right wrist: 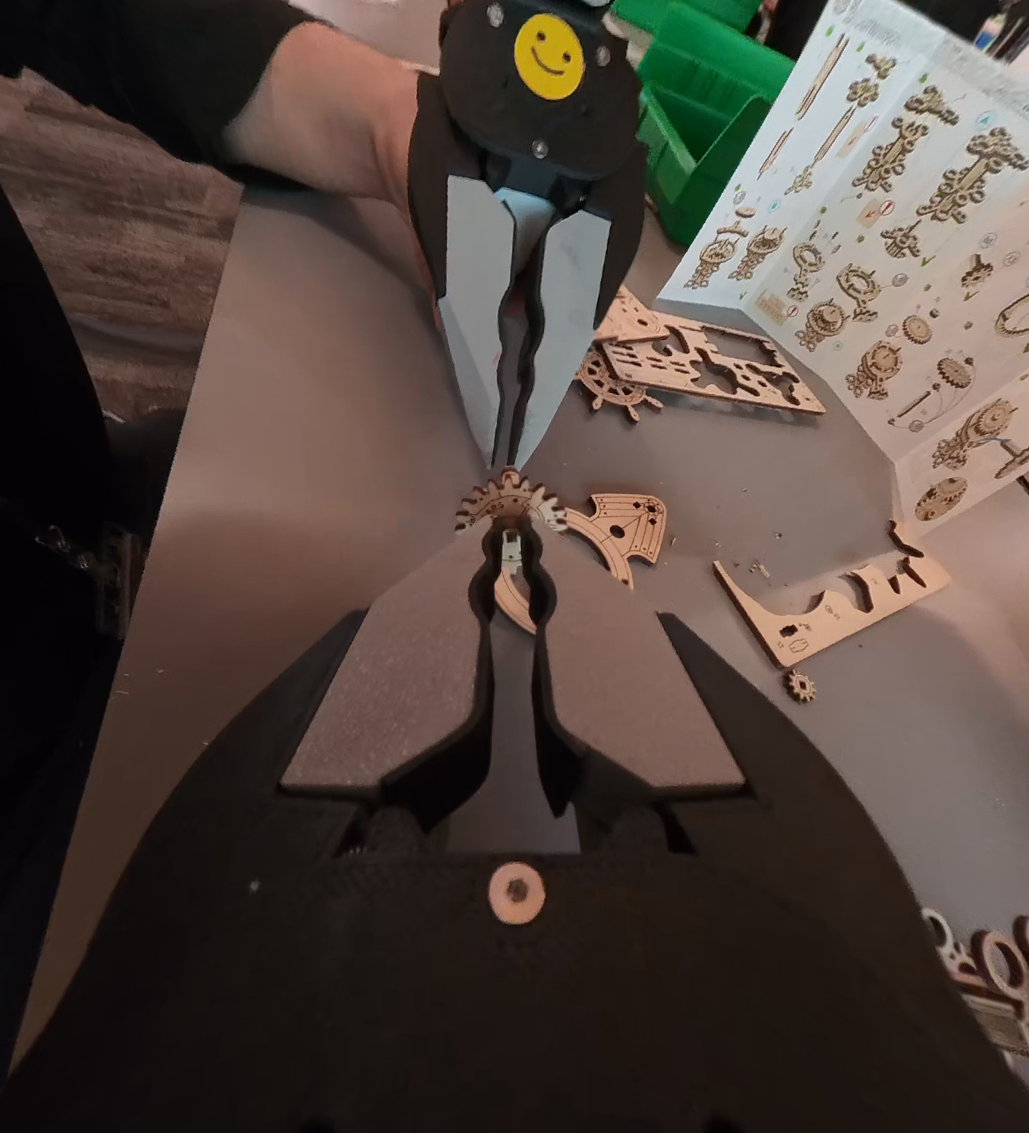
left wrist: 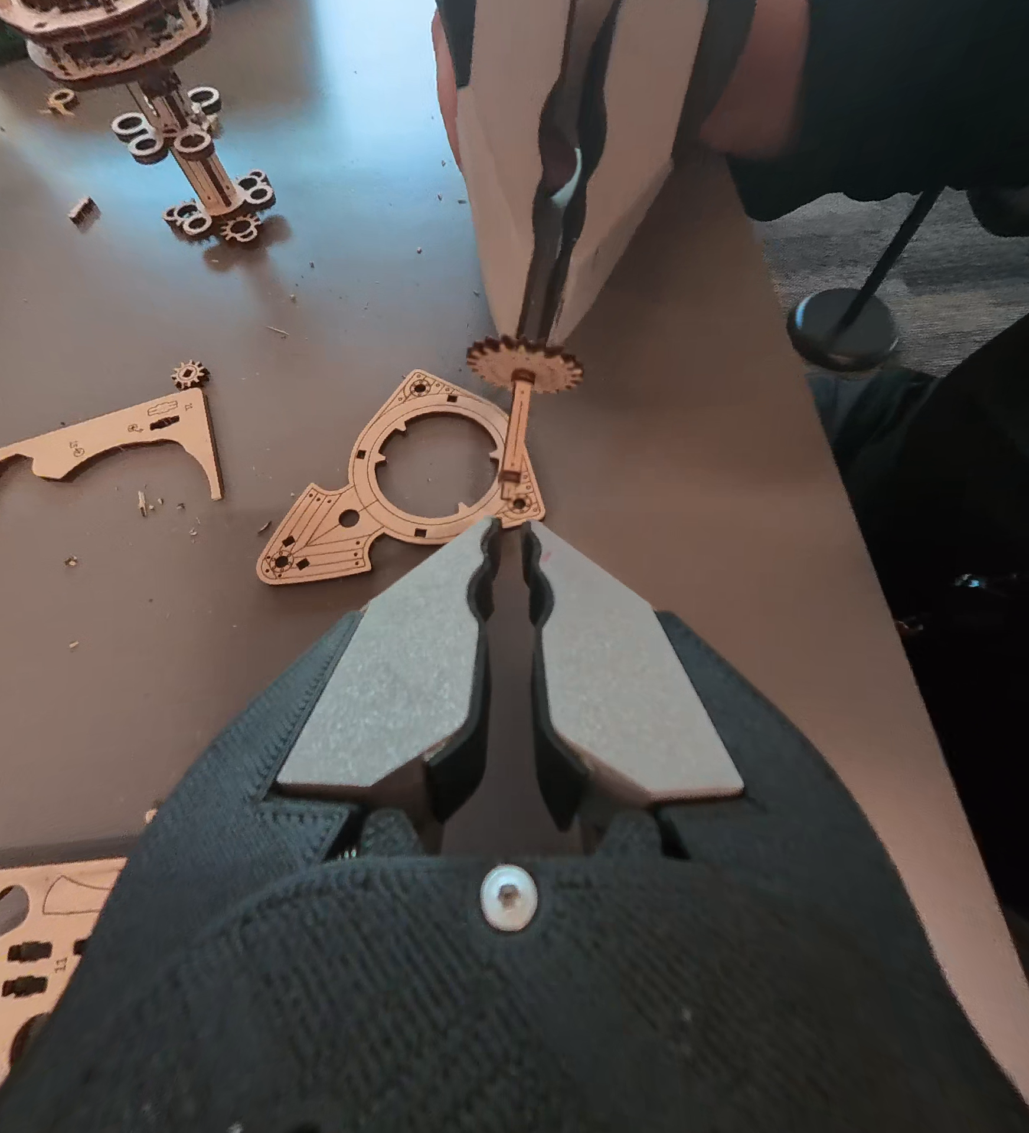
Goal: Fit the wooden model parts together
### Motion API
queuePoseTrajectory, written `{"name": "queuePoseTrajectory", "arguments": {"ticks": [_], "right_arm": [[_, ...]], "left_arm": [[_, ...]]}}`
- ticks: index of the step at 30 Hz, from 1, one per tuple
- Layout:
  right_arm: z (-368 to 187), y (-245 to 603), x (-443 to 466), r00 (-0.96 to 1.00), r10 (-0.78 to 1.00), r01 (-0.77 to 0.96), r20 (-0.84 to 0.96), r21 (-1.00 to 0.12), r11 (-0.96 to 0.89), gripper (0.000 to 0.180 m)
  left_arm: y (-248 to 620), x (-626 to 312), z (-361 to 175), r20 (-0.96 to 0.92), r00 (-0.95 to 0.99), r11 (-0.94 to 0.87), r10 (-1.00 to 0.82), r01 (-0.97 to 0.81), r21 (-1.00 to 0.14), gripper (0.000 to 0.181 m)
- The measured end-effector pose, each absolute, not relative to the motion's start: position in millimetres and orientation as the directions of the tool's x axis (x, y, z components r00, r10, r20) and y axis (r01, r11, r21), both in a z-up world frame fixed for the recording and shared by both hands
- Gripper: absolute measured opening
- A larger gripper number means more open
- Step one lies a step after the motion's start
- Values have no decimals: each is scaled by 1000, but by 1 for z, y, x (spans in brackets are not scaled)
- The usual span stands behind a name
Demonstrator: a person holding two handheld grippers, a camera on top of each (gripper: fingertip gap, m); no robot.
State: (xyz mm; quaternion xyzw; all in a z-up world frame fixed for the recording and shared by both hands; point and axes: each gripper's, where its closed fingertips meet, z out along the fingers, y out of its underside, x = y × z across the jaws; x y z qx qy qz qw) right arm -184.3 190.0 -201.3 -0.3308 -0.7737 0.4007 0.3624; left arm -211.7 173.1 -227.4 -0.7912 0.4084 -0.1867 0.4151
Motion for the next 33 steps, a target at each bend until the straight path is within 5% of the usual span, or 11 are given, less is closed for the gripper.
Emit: {"name": "queuePoseTrajectory", "arguments": {"ticks": [33], "right_arm": [[-193, 188, -191, -521, 834, 239, 181, -908, 346, 2]], "left_arm": [[178, -209, -216, -80, 633, -281, -770, -449, -848, 1]]}}
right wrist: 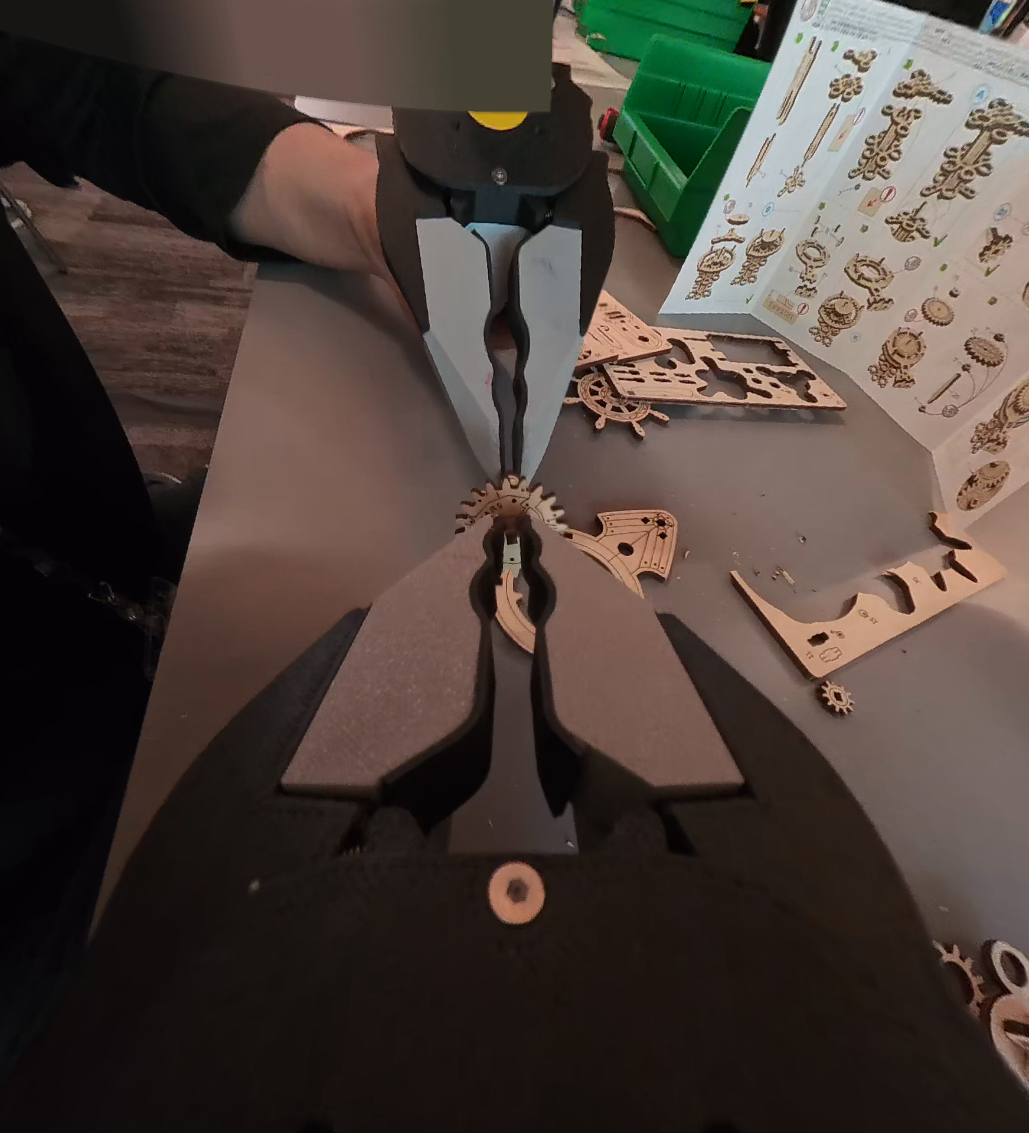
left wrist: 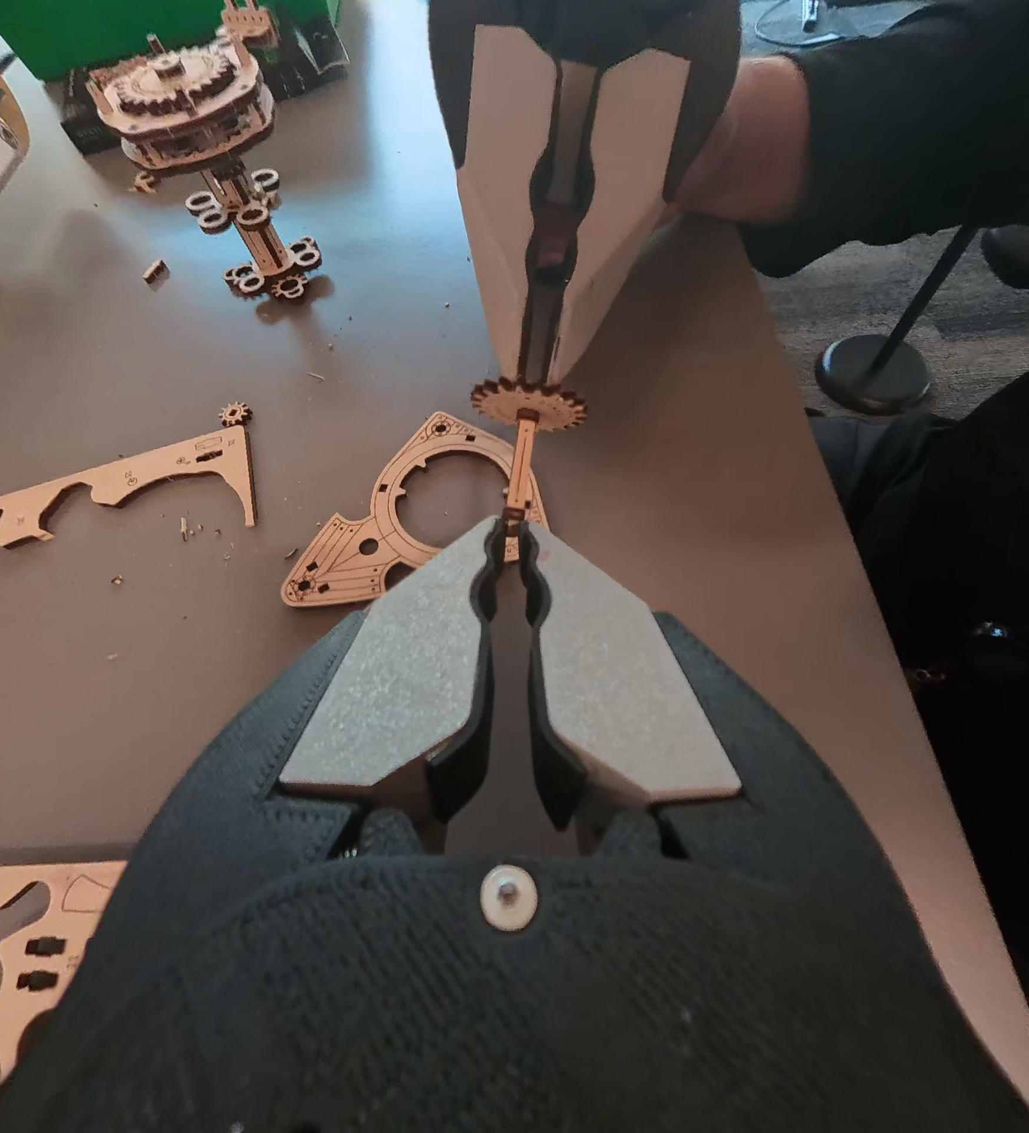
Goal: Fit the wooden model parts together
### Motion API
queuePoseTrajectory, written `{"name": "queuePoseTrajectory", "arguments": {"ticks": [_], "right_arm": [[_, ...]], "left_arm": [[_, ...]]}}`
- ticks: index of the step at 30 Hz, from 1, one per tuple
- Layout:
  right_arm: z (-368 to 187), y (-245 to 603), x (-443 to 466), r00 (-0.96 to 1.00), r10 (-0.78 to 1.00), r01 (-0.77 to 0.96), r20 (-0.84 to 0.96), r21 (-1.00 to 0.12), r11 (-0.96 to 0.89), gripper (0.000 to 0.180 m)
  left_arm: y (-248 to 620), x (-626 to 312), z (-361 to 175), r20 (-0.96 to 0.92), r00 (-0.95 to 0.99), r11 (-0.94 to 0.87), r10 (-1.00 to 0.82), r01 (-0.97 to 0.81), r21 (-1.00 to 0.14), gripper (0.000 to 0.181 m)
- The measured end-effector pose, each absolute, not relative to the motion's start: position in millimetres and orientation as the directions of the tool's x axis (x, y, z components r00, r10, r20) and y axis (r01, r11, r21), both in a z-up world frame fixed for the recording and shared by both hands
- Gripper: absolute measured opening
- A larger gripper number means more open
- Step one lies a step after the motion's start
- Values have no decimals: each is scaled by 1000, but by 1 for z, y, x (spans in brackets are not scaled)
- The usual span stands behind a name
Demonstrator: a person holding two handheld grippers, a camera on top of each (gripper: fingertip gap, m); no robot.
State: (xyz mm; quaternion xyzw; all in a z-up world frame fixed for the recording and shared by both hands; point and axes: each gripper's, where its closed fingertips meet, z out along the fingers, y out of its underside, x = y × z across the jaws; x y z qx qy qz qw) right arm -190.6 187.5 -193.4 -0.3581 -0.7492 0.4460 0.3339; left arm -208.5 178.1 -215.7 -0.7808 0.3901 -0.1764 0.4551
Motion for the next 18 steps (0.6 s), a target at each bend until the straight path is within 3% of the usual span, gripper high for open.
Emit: {"name": "queuePoseTrajectory", "arguments": {"ticks": [8, 18], "right_arm": [[-207, 183, -192, -540, 814, 287, 215, -862, 418, 1], [-197, 186, -193, -514, 832, 247, 210, -892, 378, 2]], "left_arm": [[174, -208, -235, -87, 626, -346, -775, -535, -771, 1], [177, -207, -229, -75, 634, -334, -770, -500, -799, 1]]}}
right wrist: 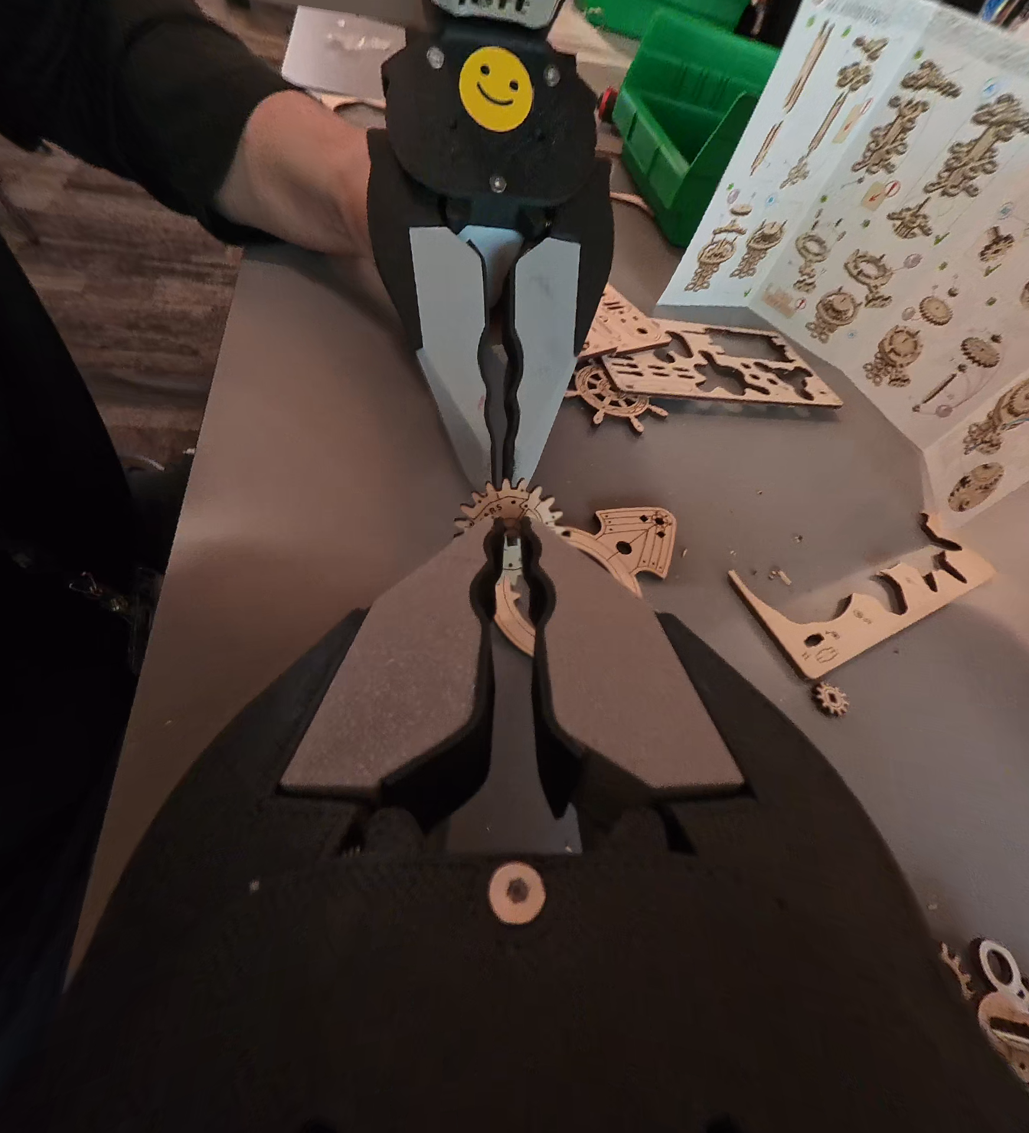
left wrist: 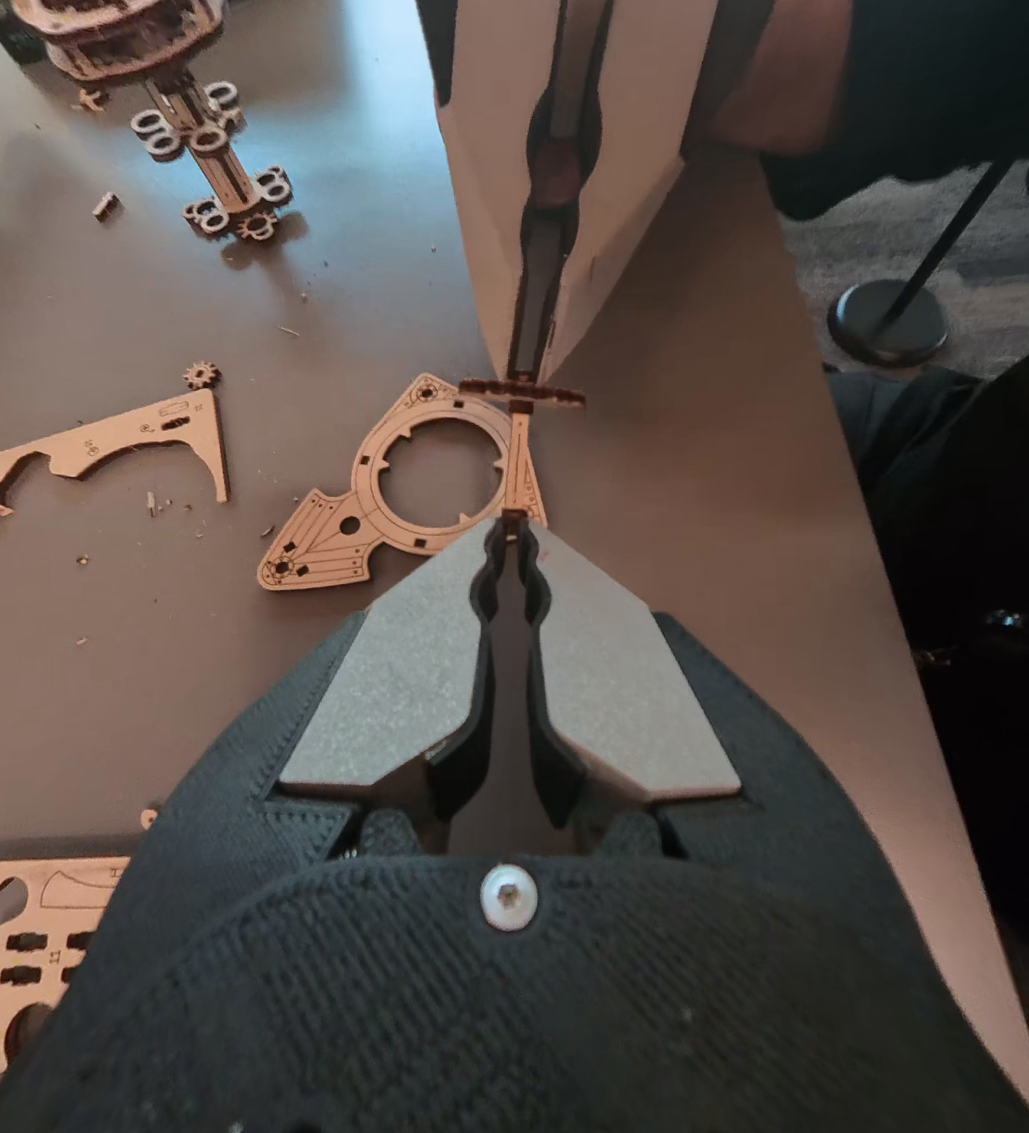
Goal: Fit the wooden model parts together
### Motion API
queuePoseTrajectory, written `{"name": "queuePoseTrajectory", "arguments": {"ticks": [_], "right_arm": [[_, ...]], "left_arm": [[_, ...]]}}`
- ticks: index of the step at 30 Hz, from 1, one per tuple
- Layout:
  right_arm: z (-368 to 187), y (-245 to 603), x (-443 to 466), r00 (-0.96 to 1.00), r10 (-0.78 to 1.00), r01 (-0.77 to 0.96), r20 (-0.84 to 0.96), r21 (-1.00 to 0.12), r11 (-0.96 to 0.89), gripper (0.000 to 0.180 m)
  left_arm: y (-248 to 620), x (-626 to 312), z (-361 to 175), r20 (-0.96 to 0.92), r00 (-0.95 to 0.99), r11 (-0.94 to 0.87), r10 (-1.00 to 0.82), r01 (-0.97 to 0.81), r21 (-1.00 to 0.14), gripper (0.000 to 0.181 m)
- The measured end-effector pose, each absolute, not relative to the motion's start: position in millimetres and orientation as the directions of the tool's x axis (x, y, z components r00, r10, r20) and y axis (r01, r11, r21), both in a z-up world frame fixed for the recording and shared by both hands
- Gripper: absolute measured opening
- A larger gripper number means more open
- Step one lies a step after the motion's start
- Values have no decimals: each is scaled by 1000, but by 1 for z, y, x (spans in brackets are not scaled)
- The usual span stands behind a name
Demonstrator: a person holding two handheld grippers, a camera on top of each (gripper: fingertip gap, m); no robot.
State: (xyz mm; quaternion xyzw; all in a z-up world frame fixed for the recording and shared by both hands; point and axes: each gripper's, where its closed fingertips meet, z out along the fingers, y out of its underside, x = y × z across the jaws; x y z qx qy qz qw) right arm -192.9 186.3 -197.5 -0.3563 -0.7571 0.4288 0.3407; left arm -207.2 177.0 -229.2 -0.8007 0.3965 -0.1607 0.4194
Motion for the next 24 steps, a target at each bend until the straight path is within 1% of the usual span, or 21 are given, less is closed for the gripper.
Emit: {"name": "queuePoseTrajectory", "arguments": {"ticks": [2, 3, 5, 6, 8, 9, 12, 15, 16, 19, 24], "right_arm": [[-191, 188, -192, -499, 841, 218, 210, -909, 357, 2], [-187, 189, -192, -487, 847, 201, 214, -916, 348, 5], [-181, 194, -192, -455, 865, 178, 210, -931, 319, 29], [-178, 196, -191, -447, 872, 165, 198, -940, 298, 38], [-171, 198, -190, -443, 883, 145, 154, -960, 240, 52], [-169, 197, -190, -451, 883, 143, 128, -967, 213, 56], [-170, 193, -193, -472, 877, 162, 91, -969, 188, 57], [-175, 187, -199, -481, 869, 180, 115, -957, 226, 55], [-177, 185, -201, -484, 866, 187, 125, -952, 241, 53], [-180, 185, -205, -468, 869, 197, 161, -939, 281, 35], [-179, 186, -205, -469, 870, 195, 150, -943, 268, 35]], "left_arm": [[178, -206, -223, -50, 639, -330, -768, -461, -824, 2], [178, -206, -220, -38, 641, -327, -766, -440, -836, 2], [179, -207, -214, -20, 648, -320, -761, -402, -858, 2], [179, -208, -211, -12, 651, -317, -759, -384, -867, 1], [181, -210, -206, 7, 661, -313, -750, -346, -885, 2], [181, -211, -204, 17, 663, -314, -748, -331, -890, 1], [181, -211, -204, 30, 660, -320, -751, -324, -890, 2], [180, -209, -204, 25, 653, -315, -757, -331, -889, 2], [180, -208, -204, 27, 651, -314, -759, -329, -891, 2], [179, -207, -204, 31, 649, -318, -760, -330, -889, 2], [179, -207, -203, 45, 653, -323, -756, -311, -894, 2]]}}
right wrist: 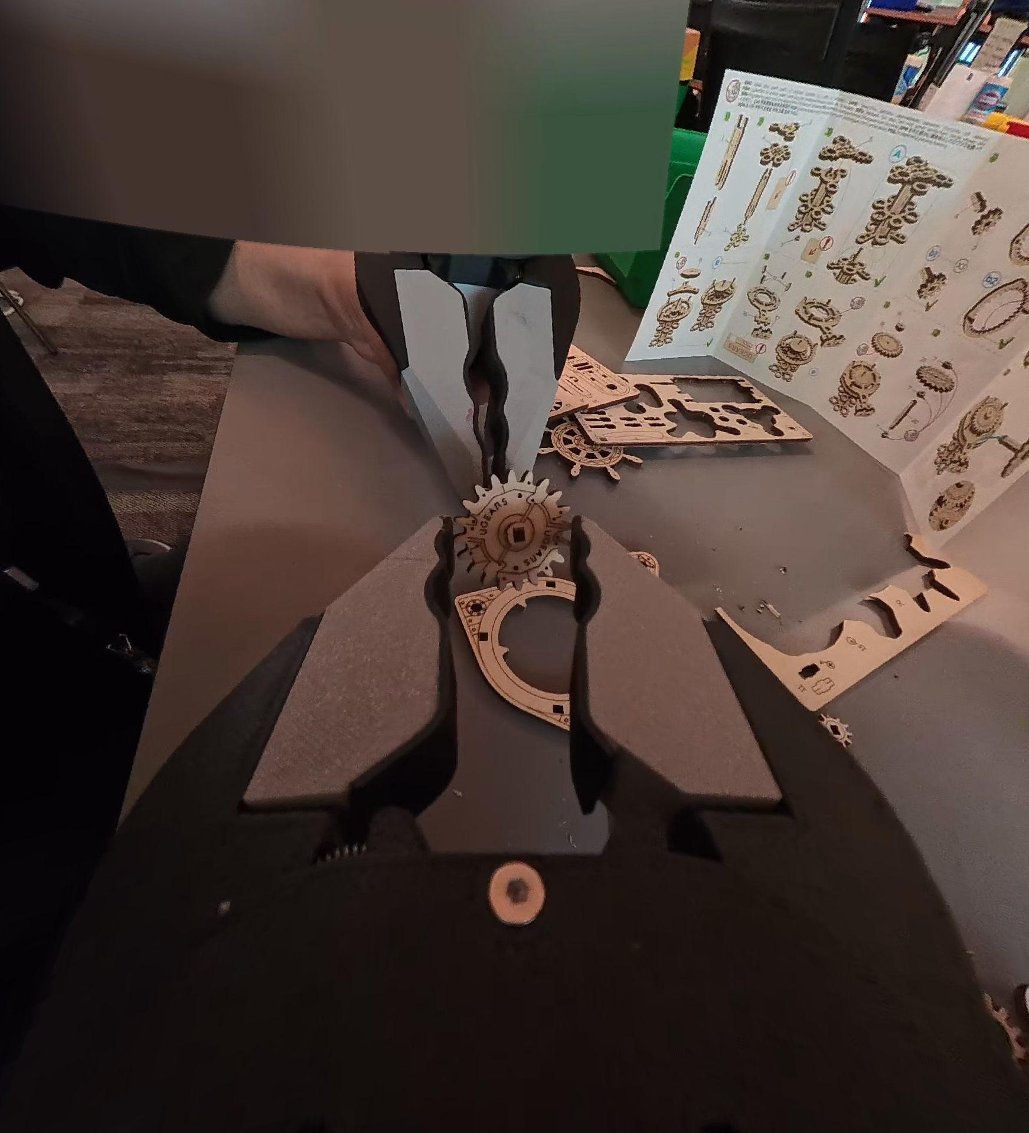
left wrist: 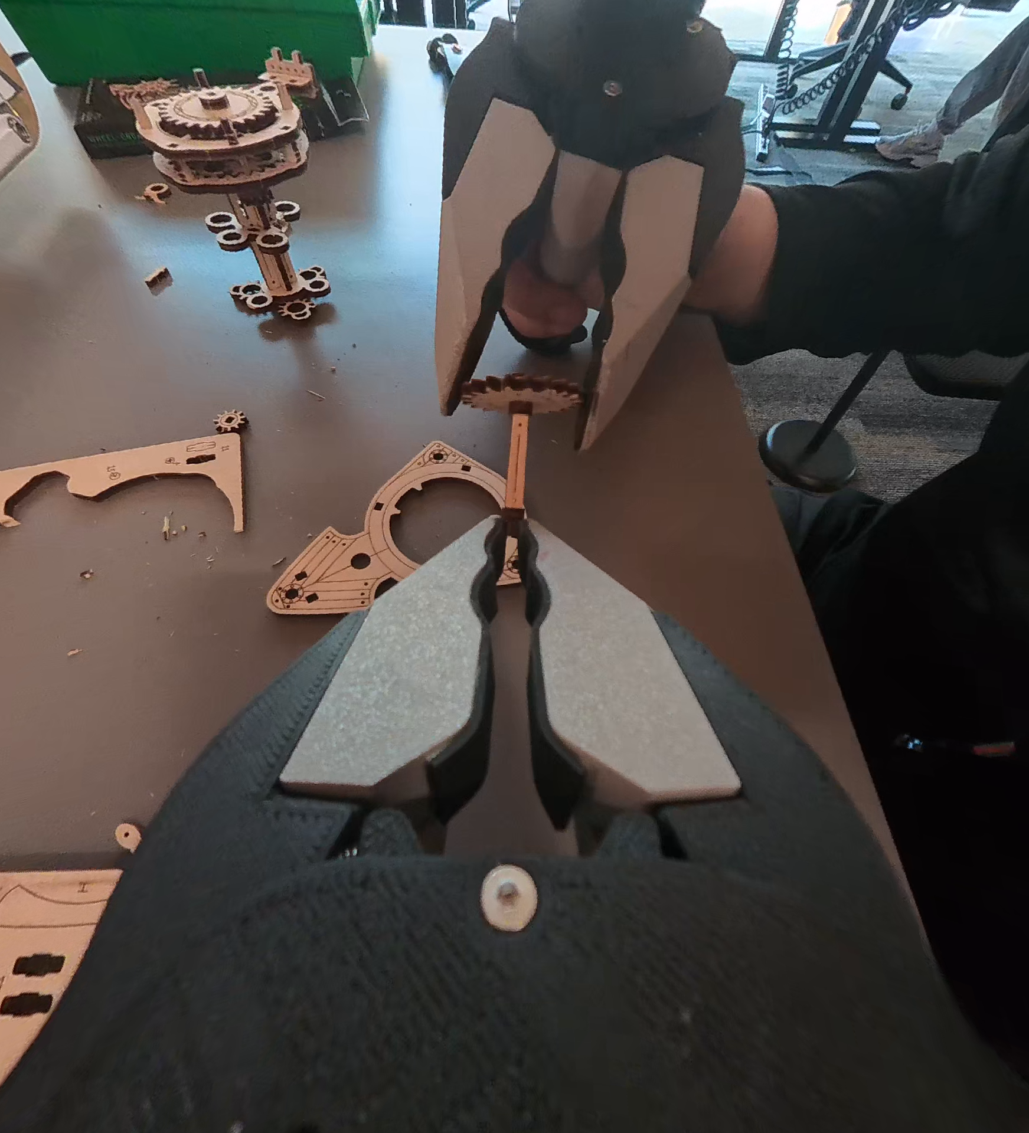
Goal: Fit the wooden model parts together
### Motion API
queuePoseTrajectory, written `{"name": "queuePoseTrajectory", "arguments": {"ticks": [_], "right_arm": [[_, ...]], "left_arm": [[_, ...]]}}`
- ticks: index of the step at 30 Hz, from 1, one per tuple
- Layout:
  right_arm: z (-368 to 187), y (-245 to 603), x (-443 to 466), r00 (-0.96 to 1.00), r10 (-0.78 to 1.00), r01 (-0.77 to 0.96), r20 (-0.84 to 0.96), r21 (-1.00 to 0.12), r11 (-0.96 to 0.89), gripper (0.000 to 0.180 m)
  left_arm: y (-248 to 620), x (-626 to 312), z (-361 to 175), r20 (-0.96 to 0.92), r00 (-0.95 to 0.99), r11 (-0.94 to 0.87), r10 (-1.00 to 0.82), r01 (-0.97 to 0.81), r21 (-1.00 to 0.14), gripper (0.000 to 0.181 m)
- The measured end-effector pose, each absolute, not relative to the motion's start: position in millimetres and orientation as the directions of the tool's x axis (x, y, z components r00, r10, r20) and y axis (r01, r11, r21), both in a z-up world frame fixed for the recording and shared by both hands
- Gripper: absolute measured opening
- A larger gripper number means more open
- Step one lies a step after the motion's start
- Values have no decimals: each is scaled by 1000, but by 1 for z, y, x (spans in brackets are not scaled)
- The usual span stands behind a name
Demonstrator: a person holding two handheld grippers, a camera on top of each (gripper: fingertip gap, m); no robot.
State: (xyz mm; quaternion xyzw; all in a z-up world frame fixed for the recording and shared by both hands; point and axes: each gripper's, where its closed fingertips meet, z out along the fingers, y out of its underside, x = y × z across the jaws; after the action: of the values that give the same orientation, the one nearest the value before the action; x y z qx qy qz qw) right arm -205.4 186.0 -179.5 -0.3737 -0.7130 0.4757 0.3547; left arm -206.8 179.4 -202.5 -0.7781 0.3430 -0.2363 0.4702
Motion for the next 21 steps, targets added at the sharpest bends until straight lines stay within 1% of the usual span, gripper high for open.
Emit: {"name": "queuePoseTrajectory", "arguments": {"ticks": [8, 13, 21], "right_arm": [[-178, 190, -206, -449, 884, 202, 131, -949, 244, 35], [-174, 196, -205, -429, 897, 196, 101, -960, 201, 35], [-162, 221, -197, -344, 937, 175, 62, -976, 129, 34]], "left_arm": [[183, -209, -200, 68, 669, -335, -740, -278, -900, 2], [185, -212, -200, 89, 683, -353, -725, -257, -900, 10], [186, -215, -198, 109, 686, -360, -719, -235, -903, 11]]}}
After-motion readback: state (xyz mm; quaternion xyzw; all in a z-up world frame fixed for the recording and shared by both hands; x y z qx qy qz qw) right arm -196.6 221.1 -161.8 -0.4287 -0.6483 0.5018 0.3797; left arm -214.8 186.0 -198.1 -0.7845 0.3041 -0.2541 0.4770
